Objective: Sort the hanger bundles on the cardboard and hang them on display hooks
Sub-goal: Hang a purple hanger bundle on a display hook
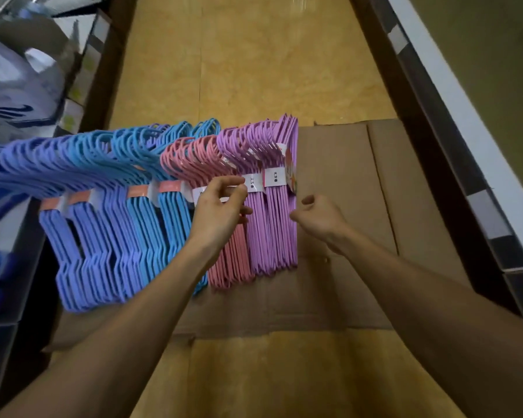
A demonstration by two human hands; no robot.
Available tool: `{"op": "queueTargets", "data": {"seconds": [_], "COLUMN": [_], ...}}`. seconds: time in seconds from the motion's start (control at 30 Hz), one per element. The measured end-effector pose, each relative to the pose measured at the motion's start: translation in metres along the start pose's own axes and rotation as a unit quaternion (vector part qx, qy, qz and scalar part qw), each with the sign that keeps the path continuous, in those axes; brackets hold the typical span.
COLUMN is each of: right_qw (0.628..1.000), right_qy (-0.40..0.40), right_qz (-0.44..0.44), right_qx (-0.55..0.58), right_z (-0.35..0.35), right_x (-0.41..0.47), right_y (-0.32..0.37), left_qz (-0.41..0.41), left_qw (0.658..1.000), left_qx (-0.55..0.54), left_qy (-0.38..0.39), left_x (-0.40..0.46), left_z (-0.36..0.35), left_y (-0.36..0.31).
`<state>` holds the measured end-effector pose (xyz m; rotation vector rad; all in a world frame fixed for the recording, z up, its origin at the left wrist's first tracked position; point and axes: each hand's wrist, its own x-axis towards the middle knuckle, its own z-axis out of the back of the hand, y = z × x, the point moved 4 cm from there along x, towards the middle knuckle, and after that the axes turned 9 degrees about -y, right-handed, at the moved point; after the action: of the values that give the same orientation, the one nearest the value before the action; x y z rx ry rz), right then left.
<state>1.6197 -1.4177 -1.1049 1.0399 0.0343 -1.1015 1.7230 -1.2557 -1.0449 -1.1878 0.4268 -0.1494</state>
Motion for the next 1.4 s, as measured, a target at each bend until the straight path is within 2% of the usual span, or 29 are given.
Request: {"op": "queueTargets", "data": {"seconds": [0.13,0.27,0.37,0.6,0.77,0.9,1.1,1.23,1.33,1.4], "right_qw": [0.997,0.985,0.98,0.978,0.978,0.976,0.98,0.976,0.978,0.981], "right_qy": [0.027,0.058,0.106,0.091,0.098,0.095,0.135,0.158,0.156,0.158], "right_qz": [-0.035,-0.049,-0.033,-0.023,-0.021,-0.021,-0.037,-0.062,-0.06,-0.046], "right_qx": [0.065,0.155,0.165,0.184,0.182,0.193,0.144,0.135,0.128,0.103], "right_z": [-0.035,-0.055,-0.071,-0.079,-0.069,-0.047,0.008,0.03,0.039,0.043], "right_x": [0.024,0.037,0.033,0.041,0.042,0.044,0.044,0.043,0.042,0.041], "right_y": [-0.026,-0.032,-0.03,-0.032,-0.036,-0.046,-0.079,-0.109,-0.119,-0.119], "left_qz": [-0.042,-0.026,-0.03,0.016,0.038,0.059,-0.04,-0.001,0.068,0.079], "left_qw": [0.999,0.999,0.999,0.999,0.998,0.997,0.998,0.995,0.974,0.964], "left_qx": [0.016,-0.025,-0.017,-0.022,-0.017,-0.041,0.048,-0.083,-0.183,-0.19], "left_qy": [-0.008,-0.011,0.011,0.02,0.046,0.033,0.0,0.047,0.117,0.167], "left_x": [0.023,0.04,0.043,0.057,0.064,0.062,0.057,0.051,0.047,0.045], "left_z": [-0.006,-0.015,-0.018,-0.017,-0.02,-0.029,-0.043,-0.071,-0.099,-0.119], "left_y": [0.008,0.0,-0.006,0.002,0.006,0.005,-0.011,-0.017,-0.018,-0.022]}}
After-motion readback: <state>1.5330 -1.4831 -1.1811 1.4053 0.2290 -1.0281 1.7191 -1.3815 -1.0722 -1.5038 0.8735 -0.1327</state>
